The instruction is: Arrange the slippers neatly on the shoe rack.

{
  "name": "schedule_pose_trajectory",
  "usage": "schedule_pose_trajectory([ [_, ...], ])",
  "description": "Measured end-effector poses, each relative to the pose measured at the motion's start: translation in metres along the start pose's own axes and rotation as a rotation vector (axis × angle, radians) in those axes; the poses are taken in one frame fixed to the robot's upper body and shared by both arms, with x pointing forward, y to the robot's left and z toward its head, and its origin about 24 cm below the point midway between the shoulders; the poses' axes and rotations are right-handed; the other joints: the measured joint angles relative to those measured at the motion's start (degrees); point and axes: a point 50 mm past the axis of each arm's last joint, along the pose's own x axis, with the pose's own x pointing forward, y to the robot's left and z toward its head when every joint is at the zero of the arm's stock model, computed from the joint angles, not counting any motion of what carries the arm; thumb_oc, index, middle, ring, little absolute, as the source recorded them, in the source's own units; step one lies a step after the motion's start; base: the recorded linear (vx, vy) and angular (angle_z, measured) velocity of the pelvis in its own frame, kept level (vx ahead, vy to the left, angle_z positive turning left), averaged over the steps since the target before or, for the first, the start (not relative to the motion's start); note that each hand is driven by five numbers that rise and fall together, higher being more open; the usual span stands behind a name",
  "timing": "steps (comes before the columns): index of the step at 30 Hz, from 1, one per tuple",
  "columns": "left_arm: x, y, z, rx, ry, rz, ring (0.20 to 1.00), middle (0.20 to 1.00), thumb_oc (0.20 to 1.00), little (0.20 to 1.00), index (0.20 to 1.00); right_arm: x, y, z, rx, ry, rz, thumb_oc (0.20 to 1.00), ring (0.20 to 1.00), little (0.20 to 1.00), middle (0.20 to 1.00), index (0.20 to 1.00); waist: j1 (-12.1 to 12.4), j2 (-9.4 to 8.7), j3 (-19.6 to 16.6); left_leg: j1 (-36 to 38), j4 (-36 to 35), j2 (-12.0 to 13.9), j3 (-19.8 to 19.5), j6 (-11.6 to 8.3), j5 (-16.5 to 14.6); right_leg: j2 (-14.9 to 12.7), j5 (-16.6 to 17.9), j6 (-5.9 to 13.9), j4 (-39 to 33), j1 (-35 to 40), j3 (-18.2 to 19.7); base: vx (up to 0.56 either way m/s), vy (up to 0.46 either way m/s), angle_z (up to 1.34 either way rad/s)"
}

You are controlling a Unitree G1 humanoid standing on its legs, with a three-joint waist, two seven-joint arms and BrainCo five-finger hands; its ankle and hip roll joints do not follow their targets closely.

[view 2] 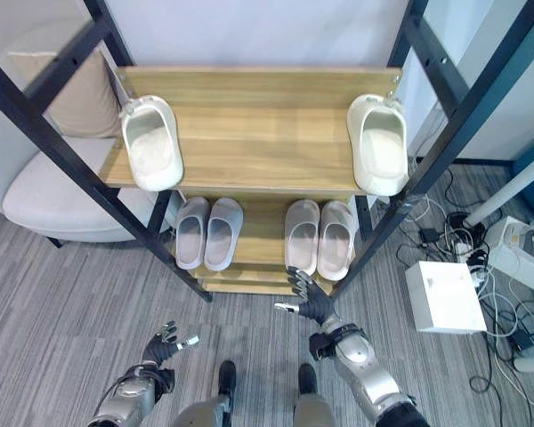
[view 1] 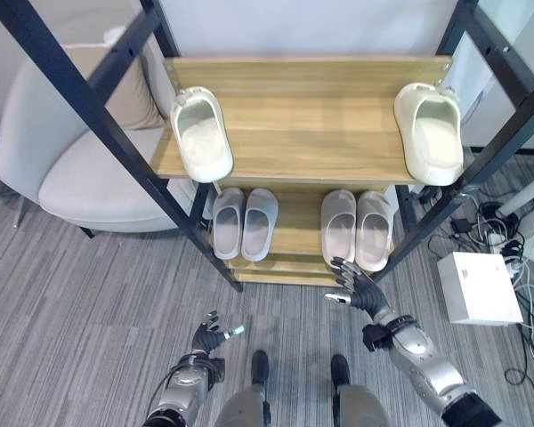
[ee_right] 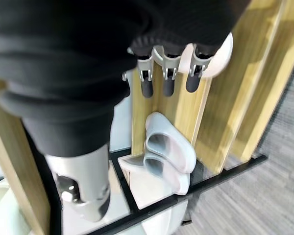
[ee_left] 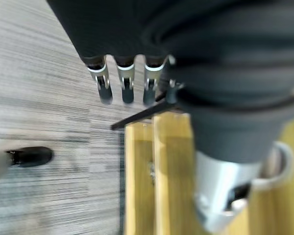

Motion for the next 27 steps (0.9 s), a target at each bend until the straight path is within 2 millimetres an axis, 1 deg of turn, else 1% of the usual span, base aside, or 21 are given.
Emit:
schedule_pose_trajectory([
  [1, -0.003, 0.003, -0.013, 0.040, 0.053, -0.010, 1.000, 1.000, 1.000, 1.000, 1.000, -0.008, -0.005, -0.014, -0.009, 0.067, 0.010, 1.000, 1.000, 1.000, 1.000, 1.000, -0.19, 0.15, -1.27, 1.39, -0.67, 0.10, 0.29, 0.07, -0.09, 0.15, 0.40, -0.12, -1.58, 1.83, 0.16, 0.03, -0.044, -0.14],
  [2, -0.005, 0.004, -0.019, 0.042, 0.071, -0.009, 1.000, 1.000, 1.000, 1.000, 1.000, -0.012, -0.006, -0.020, -0.010, 0.094, 0.004, 1.000, 1.000, 1.000, 1.000, 1.000, -0.69, 0.18, -1.88, 1.49, -0.68, 0.12, 0.32, 0.13, -0.23, 0.14, 0.50, -0.08, -2.19, 2.03, 0.16, 0.06, -0.091, -0.13],
  [4, -0.005, 0.003, -0.020, 0.057, 0.077, -0.026, 1.000, 1.000, 1.000, 1.000, 1.000, -0.027, -0.014, -0.039, -0.007, 0.166, -0.018, 1.000, 1.000, 1.000, 1.000, 1.000, -1.93, 0.15, -2.22, 1.79, -0.73, 0.25, 0.50, 0.12, -0.24, 0.21, 1.29, -0.20, -3.73, 3.09, 0.31, 0.05, -0.075, -0.03],
  [7, -0.006, 0.000, -0.022, 0.099, 0.080, -0.061, 1.000, 1.000, 1.000, 1.000, 1.000, -0.052, -0.032, -0.089, -0.088, 0.423, -0.082, 1.000, 1.000, 1.000, 1.000, 1.000, -2.07, 0.24, -2.83, 4.06, -0.82, 0.40, 1.64, 0.36, -0.86, 0.20, 2.63, 0.01, -6.94, 6.10, 0.87, 0.04, -0.051, -0.14],
  [9, -0.006, -0.007, -0.017, 0.166, 0.061, -0.106, 1.000, 1.000, 1.000, 1.000, 1.000, -0.080, -0.040, -0.116, -0.124, 0.579, -0.121, 1.000, 1.000, 1.000, 1.000, 1.000, -3.41, 0.97, -3.80, 4.15, -1.14, 0.49, 1.94, 0.20, -1.09, 0.18, 2.90, -0.05, -8.07, 6.21, 1.11, 0.04, -0.050, -0.11],
  [11, -0.004, -0.021, 0.001, 0.281, -0.020, -0.200, 1.000, 1.000, 1.000, 1.000, 1.000, -0.100, -0.046, -0.136, -0.110, 0.691, -0.190, 1.000, 1.000, 1.000, 1.000, 1.000, -4.44, 1.51, -4.23, 4.70, -1.18, 0.61, 2.20, 0.30, -1.17, 0.25, 3.75, 0.27, -8.95, 7.09, 1.47, 0.02, -0.024, -0.14],
  [12, -0.004, -0.028, 0.008, 0.329, -0.056, -0.238, 1.000, 1.000, 1.000, 1.000, 1.000, -0.106, -0.048, -0.139, -0.119, 0.716, -0.195, 1.000, 1.000, 1.000, 1.000, 1.000, -4.87, 1.68, -4.34, 4.94, -1.19, 0.71, 2.93, 0.42, -1.25, 0.29, 3.84, 0.16, -9.10, 7.25, 2.04, 0.04, -0.039, -0.17],
  [13, -0.004, -0.029, 0.009, 0.330, -0.061, -0.240, 1.000, 1.000, 1.000, 1.000, 1.000, -0.107, -0.048, -0.140, -0.120, 0.720, -0.195, 1.000, 1.000, 1.000, 1.000, 1.000, -4.82, 1.70, -4.37, 4.95, -1.19, 0.71, 3.00, 0.44, -1.24, 0.30, 3.86, 0.15, -9.11, 7.32, 2.09, 0.04, -0.041, -0.29],
  [14, -0.004, -0.047, 0.028, 0.431, -0.144, -0.326, 1.000, 1.000, 1.000, 1.000, 1.000, -0.116, -0.049, -0.146, -0.135, 0.760, -0.204, 1.000, 1.000, 1.000, 1.000, 1.000, -6.77, 1.95, -4.66, 5.49, -1.19, 0.86, 3.68, 0.55, -1.40, 0.39, 4.29, 0.04, -10.22, 7.80, 2.92, 0.04, -0.025, -0.19],
  [15, -0.005, -0.056, 0.037, 0.502, -0.183, -0.375, 1.000, 1.000, 1.000, 1.000, 1.000, -0.119, -0.051, -0.149, -0.140, 0.785, -0.214, 1.000, 1.000, 1.000, 1.000, 1.000, -7.27, 2.08, -4.72, 5.65, -1.21, 0.84, 3.66, 0.55, -1.39, 0.44, 4.30, 0.05, -10.20, 7.99, 2.89, 0.03, -0.016, -0.20],
  [16, -0.006, -0.074, 0.054, 0.569, -0.262, -0.443, 1.000, 1.000, 1.000, 1.000, 1.000, -0.122, -0.053, -0.151, -0.153, 0.807, -0.222, 1.000, 1.000, 1.000, 1.000, 1.000, -7.94, 2.51, -5.02, 5.88, -1.21, 0.85, 3.80, 0.12, -1.73, 0.40, 4.53, 0.43, -10.17, 7.81, 3.09, 0.02, -0.017, -0.06],
  [17, -0.008, -0.083, 0.060, 0.615, -0.290, -0.477, 1.000, 1.000, 1.000, 1.000, 1.000, -0.127, -0.053, -0.153, -0.152, 0.822, -0.232, 1.000, 1.000, 1.000, 1.000, 1.000, -8.54, 2.55, -5.04, 5.95, -1.22, 0.87, 4.10, -0.04, -1.93, 0.38, 4.54, 0.44, -10.20, 7.79, 3.43, 0.02, -0.025, -0.13],
  [18, -0.012, -0.099, 0.075, 0.711, -0.364, -0.548, 1.000, 1.000, 1.000, 1.000, 1.000, -0.128, -0.056, -0.156, -0.154, 0.843, -0.254, 1.000, 1.000, 1.000, 1.000, 1.000, -8.90, 3.11, -5.44, 5.89, -1.21, 0.86, 4.38, -0.03, -1.94, 0.39, 4.66, 0.61, -10.20, 7.90, 3.77, 0.02, -0.019, -0.16],
  [19, -0.015, -0.107, 0.080, 0.762, -0.397, -0.577, 1.000, 1.000, 1.000, 1.000, 1.000, -0.128, -0.058, -0.157, -0.155, 0.852, -0.265, 1.000, 1.000, 1.000, 1.000, 1.000, -8.96, 3.03, -5.37, 5.85, -1.22, 0.86, 4.67, -0.02, -1.95, 0.42, 4.66, 0.60, -10.19, 7.75, 4.00, 0.03, -0.027, -0.16],
  [20, -0.023, -0.125, 0.097, 0.823, -0.486, -0.648, 1.000, 1.000, 1.000, 1.000, 1.000, -0.133, -0.061, -0.159, -0.166, 0.883, -0.285, 1.000, 1.000, 1.000, 1.000, 1.000, -9.63, 3.85, -5.69, 5.97, -1.22, 0.88, 4.83, 0.00, -1.98, 0.30, 4.70, 0.60, -10.19, 7.74, 4.09, 0.02, -0.027, -0.09],
  [21, -0.029, -0.133, 0.104, 0.845, -0.525, -0.678, 1.000, 1.000, 1.000, 1.000, 1.000, -0.134, -0.061, -0.161, -0.167, 0.893, -0.293, 1.000, 1.000, 1.000, 1.000, 1.000, -10.16, 3.86, -5.70, 5.96, -1.22, 0.89, 4.80, 0.00, -1.98, 0.28, 4.68, 0.56, -10.20, 7.73, 4.03, 0.03, -0.034, -0.03],
  [22, -0.042, -0.147, 0.117, 0.883, -0.620, -0.755, 1.000, 1.000, 1.000, 1.000, 1.000, -0.136, -0.063, -0.162, -0.169, 0.911, -0.307, 1.000, 1.000, 1.000, 1.000, 1.000, -10.13, 4.40, -5.89, 6.00, -1.22, 0.91, 4.77, 0.01, -1.96, 0.28, 4.70, 0.58, -10.18, 7.79, 4.01, 0.03, -0.040, 0.02],
  [23, -0.057, -0.156, 0.128, 0.898, -0.701, -0.816, 1.000, 1.000, 1.000, 1.000, 1.000, -0.138, -0.064, -0.163, -0.171, 0.916, -0.318, 1.000, 1.000, 1.000, 1.000, 1.000, -10.23, 4.20, -5.73, 5.81, -1.22, 0.93, 4.74, -0.01, -1.98, 0.41, 4.68, 0.56, -10.20, 7.69, 3.97, 0.03, -0.032, 0.00],
  [24, -0.066, -0.162, 0.136, 0.905, -0.753, -0.860, 1.000, 1.000, 1.000, 1.000, 1.000, -0.138, -0.064, -0.163, -0.171, 0.918, -0.322, 1.000, 1.000, 1.000, 1.000, 1.000, -10.40, 4.84, -6.09, 6.00, -1.22, 0.99, 4.78, 0.01, -1.99, 0.30, 4.69, 0.56, -10.19, 7.77, 4.02, 0.03, -0.036, 0.02],
  [25, -0.085, -0.168, 0.148, 0.907, -0.847, -0.927, 1.000, 1.000, 1.000, 1.000, 1.000, -0.141, -0.064, -0.164, -0.166, 0.924, -0.331, 1.000, 1.000, 1.000, 1.000, 1.000, -10.28, 4.65, -5.95, 5.84, -1.22, 0.96, 4.66, 0.01, -1.97, 0.42, 4.69, 0.57, -10.19, 7.71, 3.88, 0.00, 0.000, 0.00],
  [27, -0.108, -0.173, 0.164, 0.848, -0.943, -1.025, 1.000, 1.000, 1.000, 1.000, 1.000, -0.139, -0.065, -0.164, -0.168, 0.920, -0.332, 1.000, 1.000, 1.000, 1.000, 1.000, -10.23, 5.16, -6.29, 5.99, -1.21, 0.97, 4.67, 0.02, -2.03, 0.37, 4.68, 0.57, -10.19, 7.84, 3.89, -0.01, -0.038, 0.01],
])
